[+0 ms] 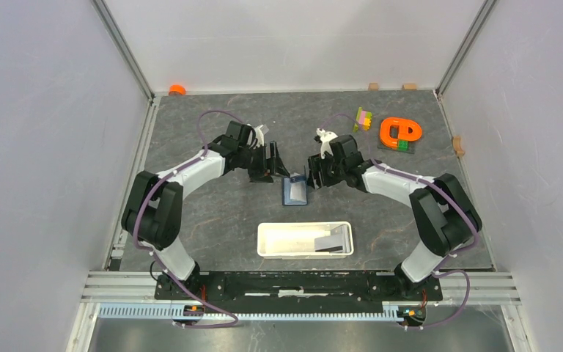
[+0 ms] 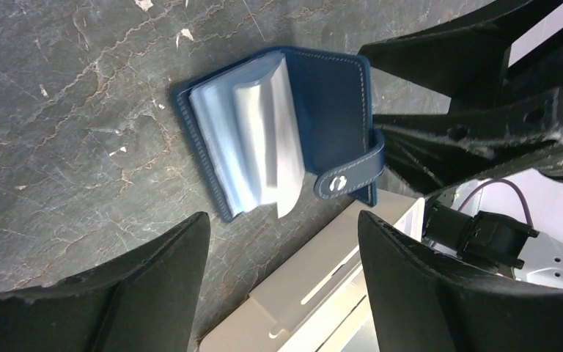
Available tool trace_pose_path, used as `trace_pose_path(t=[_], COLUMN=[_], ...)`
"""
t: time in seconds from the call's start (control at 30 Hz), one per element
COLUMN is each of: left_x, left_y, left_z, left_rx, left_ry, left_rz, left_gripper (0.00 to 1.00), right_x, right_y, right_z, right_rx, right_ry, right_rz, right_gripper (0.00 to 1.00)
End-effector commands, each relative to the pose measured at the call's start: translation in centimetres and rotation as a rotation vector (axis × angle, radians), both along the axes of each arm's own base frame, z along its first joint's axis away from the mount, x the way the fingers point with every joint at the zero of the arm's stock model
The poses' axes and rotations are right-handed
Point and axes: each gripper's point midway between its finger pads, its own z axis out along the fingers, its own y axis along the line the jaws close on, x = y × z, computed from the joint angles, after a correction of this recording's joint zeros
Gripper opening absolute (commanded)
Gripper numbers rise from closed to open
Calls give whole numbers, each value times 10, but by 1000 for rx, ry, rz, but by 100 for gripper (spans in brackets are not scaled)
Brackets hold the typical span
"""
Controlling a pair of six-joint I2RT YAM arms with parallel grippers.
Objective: Put the credit cards into the card holder
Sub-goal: Close the card holder at the center of the board.
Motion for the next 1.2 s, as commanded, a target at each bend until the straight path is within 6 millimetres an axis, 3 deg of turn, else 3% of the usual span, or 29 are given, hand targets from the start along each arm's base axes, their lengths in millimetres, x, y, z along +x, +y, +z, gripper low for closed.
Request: trace_pose_path(t=[0.0, 0.27, 0.4, 0.53, 0.97, 1.17], left_x=[13, 36, 32, 30, 8, 12], left_y=[-8, 2, -1, -10, -10, 20], left_z=[16, 24, 34, 39, -5, -34], left_rx=[-52, 47, 15, -29, 156, 383], left_ry=[-41, -132, -156, -167, -93, -69], left_rz=[11, 45, 12, -16, -132, -87], left_gripper=[80, 80, 82, 85, 87, 81], right_x=[4, -3, -2, -3, -4, -5], right_y=[17, 37, 46, 50, 52, 51], right_z=[1, 1, 12, 11, 7, 6], right_rx=[39, 43, 81, 84, 97, 96], right_ry=[-13, -11, -40, -37, -31, -27], right_rz=[-6, 11, 12, 16, -6, -16], right_gripper=[68, 77, 81, 82, 83, 82])
